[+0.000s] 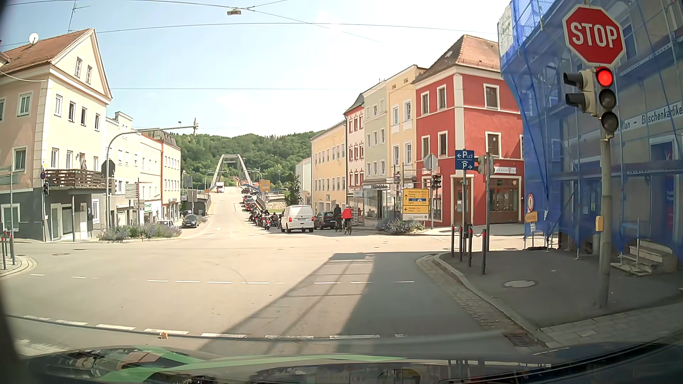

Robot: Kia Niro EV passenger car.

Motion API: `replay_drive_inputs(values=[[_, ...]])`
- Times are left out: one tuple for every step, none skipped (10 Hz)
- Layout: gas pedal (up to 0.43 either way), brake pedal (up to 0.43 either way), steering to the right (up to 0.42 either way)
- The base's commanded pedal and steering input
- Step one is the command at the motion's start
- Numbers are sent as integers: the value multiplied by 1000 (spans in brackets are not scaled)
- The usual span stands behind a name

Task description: Follow the waypoints while adhering to traffic rules and regulations

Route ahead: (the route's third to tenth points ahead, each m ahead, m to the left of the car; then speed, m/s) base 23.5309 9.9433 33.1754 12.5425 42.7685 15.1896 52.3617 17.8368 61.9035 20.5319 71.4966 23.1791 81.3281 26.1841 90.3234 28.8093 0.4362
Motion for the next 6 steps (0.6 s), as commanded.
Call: replay_drive_inputs(values=[[0,189,24],[0,189,24],[0,189,24],[0,189,24],[0,195,24],[0,201,24]])
